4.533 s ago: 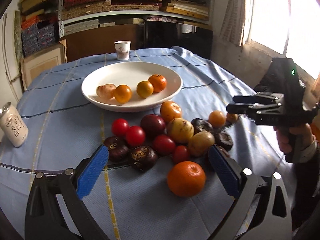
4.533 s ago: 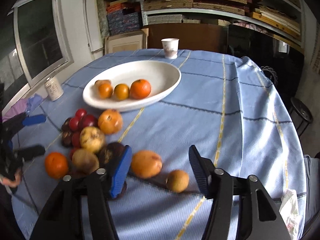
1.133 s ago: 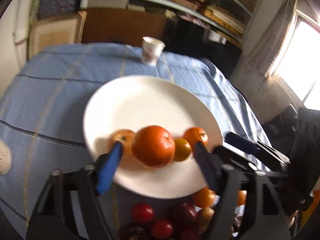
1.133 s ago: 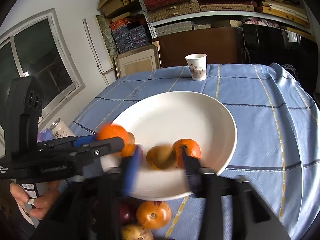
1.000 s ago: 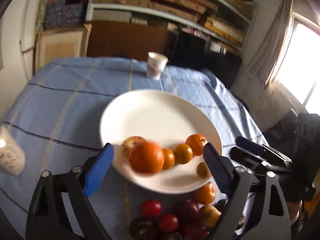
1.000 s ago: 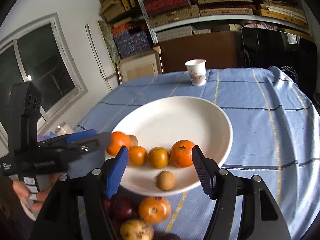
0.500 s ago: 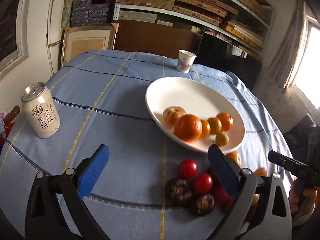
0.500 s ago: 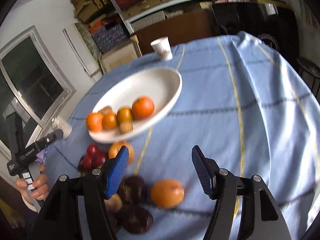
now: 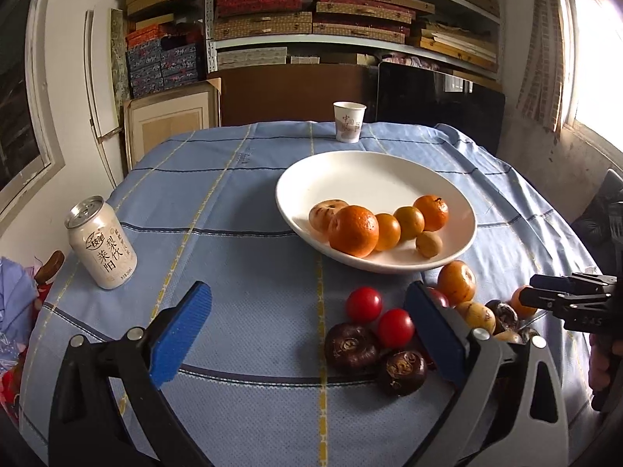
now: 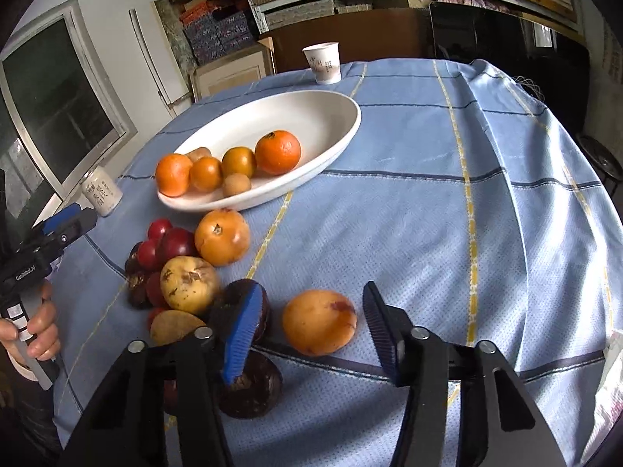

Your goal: Organize fruits

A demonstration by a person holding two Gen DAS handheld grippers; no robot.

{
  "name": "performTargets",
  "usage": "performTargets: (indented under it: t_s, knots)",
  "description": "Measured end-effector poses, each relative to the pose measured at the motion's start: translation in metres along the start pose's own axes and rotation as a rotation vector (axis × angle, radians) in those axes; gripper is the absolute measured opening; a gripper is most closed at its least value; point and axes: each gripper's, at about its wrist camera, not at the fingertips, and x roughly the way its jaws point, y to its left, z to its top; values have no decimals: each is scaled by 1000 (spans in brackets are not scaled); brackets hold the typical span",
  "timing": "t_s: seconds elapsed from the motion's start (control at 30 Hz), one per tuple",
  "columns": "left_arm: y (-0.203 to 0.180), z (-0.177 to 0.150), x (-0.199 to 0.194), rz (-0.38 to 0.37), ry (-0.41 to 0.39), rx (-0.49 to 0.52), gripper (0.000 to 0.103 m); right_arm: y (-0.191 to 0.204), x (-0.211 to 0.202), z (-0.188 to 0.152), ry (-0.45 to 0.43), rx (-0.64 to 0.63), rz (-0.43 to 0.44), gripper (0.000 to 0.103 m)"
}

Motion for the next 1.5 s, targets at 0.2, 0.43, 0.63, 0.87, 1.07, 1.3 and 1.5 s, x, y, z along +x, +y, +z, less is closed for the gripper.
performTargets:
  t_s: [0.2, 0.43, 0.63, 0.87, 1.07, 1.3, 1.5]
  knots:
    - [1, -1, -1, -3, 1, -5, 98, 1, 5, -3, 29, -18, -34, 49]
    - [7, -2, -1, -16, 11, -32, 98, 3, 8, -6, 40, -41, -43, 42]
    - [27, 0, -1, -23, 23, -107, 98, 13, 13, -9, 45, -99, -79, 41]
    - [27, -7, -2, -125, 56, -9, 98, 4, 8, -5, 26, -45, -44, 41]
    - [-7, -24, 0, -137, 85, 200, 70, 2, 9, -6, 33, -33, -36, 41]
    - [1, -29, 11, -143, 129, 171, 52, 2, 9, -6, 34, -34, -40, 41]
    - [-2, -37, 27, -74, 194, 207, 54, 4, 9, -7, 40, -42, -39, 41]
